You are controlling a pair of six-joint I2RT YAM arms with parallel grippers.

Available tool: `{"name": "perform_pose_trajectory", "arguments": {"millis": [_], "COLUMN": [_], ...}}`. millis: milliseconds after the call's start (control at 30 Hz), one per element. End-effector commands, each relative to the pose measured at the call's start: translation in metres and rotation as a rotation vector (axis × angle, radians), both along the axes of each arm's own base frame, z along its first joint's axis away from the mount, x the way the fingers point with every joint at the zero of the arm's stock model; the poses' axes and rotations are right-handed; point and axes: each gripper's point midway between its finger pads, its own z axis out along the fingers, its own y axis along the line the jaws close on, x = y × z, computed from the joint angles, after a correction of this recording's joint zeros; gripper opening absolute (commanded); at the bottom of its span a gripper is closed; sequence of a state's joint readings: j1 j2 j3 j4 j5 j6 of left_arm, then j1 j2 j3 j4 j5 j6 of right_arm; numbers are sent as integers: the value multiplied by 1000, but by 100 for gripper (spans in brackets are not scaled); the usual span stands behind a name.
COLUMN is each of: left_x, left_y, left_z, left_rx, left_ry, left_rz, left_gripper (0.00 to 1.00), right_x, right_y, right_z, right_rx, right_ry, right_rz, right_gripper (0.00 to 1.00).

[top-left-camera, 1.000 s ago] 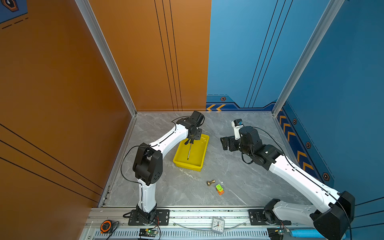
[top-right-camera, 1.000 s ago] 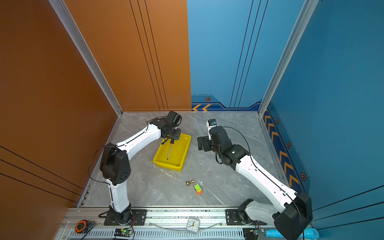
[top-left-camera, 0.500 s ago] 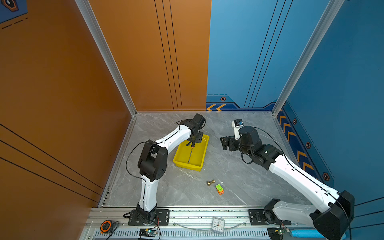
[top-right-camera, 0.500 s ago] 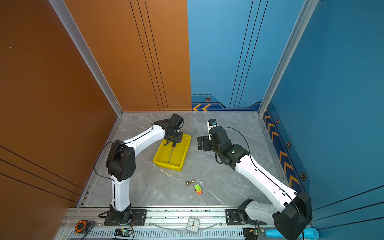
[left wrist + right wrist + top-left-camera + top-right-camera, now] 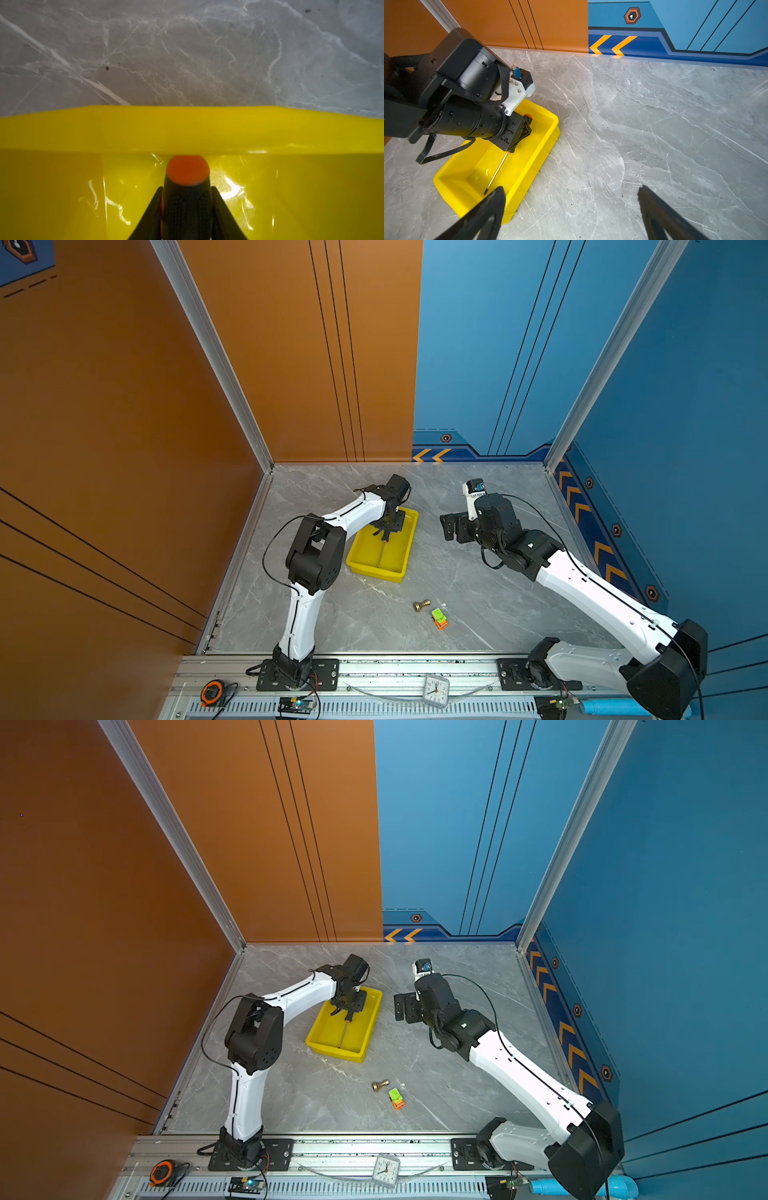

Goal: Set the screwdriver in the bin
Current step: 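Lower the screwdriver into the yellow bin with the left gripper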

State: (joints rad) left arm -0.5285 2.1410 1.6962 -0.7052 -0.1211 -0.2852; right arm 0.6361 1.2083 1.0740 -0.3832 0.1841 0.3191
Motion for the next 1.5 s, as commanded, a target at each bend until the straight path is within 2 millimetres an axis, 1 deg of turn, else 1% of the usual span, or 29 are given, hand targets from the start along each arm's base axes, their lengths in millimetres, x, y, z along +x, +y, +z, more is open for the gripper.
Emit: {"name": "perform_pose_trajectory", "arguments": {"millis": [0,333,533,733,867,1067,1300,1400,1467], "left_x": [6,9,10,12,12,12,13,13,14], "left_y": [1,3,3,6,3,-1,-4,-4,-4], "left_z": [-2,-20,-23,-28,-29,-28,-23,-19,-15], "left_rx": [-10,9,8,22,20,15,4,0,-5], "left_ry": [-6,9,5,2,-1,-4,-11,-19,-24], "left_rz": [24,35,45,62,59,54,49,49,49], "left_gripper": [0,0,0,3,6,11,21,23,25], "right_x": [-3,-3,-4,-4,-4,-4,-3,-4,-4], "right_y": [-6,-5,-6,-7,-9,-11,-15,-18,-19], "right_z": [1,0,1,1,3,4,6,8,9], "right_rx": [-9,-9,-7,-10,-13,-17,-21,-23,-23], "right_ry": [4,6,2,-1,-6,-11,-20,-27,-31], "right_rz": [-30,-31,-36,-40,-44,-49,-59,-67,-71], "right_gripper": [100,100,100,100,100,100,100,100,100]}}
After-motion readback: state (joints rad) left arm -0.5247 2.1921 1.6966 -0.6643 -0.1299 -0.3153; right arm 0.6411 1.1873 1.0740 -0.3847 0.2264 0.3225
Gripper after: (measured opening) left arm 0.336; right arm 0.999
